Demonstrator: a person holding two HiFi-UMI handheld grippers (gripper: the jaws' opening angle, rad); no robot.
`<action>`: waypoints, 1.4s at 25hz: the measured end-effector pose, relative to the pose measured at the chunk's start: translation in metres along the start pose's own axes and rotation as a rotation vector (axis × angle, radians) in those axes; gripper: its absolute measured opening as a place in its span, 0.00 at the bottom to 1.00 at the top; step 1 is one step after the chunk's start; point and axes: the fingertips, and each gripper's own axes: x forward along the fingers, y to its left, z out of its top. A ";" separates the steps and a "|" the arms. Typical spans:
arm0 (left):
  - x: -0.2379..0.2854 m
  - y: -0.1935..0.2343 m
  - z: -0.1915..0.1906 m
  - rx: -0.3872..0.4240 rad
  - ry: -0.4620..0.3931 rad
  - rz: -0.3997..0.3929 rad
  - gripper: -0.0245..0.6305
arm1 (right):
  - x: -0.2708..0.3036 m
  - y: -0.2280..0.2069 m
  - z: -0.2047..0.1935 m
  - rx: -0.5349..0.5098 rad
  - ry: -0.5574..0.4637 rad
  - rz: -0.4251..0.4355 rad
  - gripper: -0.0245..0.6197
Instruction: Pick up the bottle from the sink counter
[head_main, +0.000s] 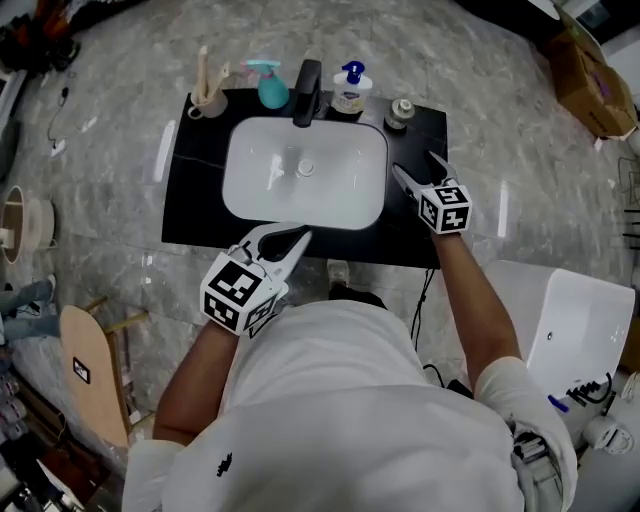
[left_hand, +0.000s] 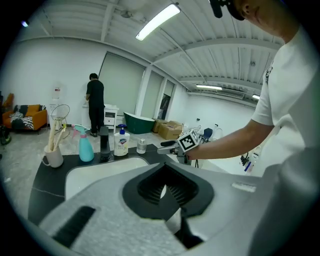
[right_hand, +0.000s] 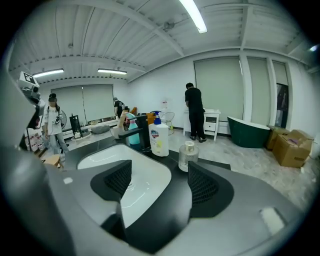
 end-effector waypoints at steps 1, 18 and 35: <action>0.005 0.004 0.003 -0.004 0.003 0.011 0.05 | 0.010 -0.010 0.000 0.006 0.005 0.001 0.61; 0.061 0.047 0.018 -0.109 0.054 0.138 0.05 | 0.152 -0.094 -0.007 0.034 0.064 0.029 0.66; 0.069 0.061 0.009 -0.157 0.089 0.182 0.05 | 0.198 -0.098 -0.008 -0.017 0.067 0.063 0.62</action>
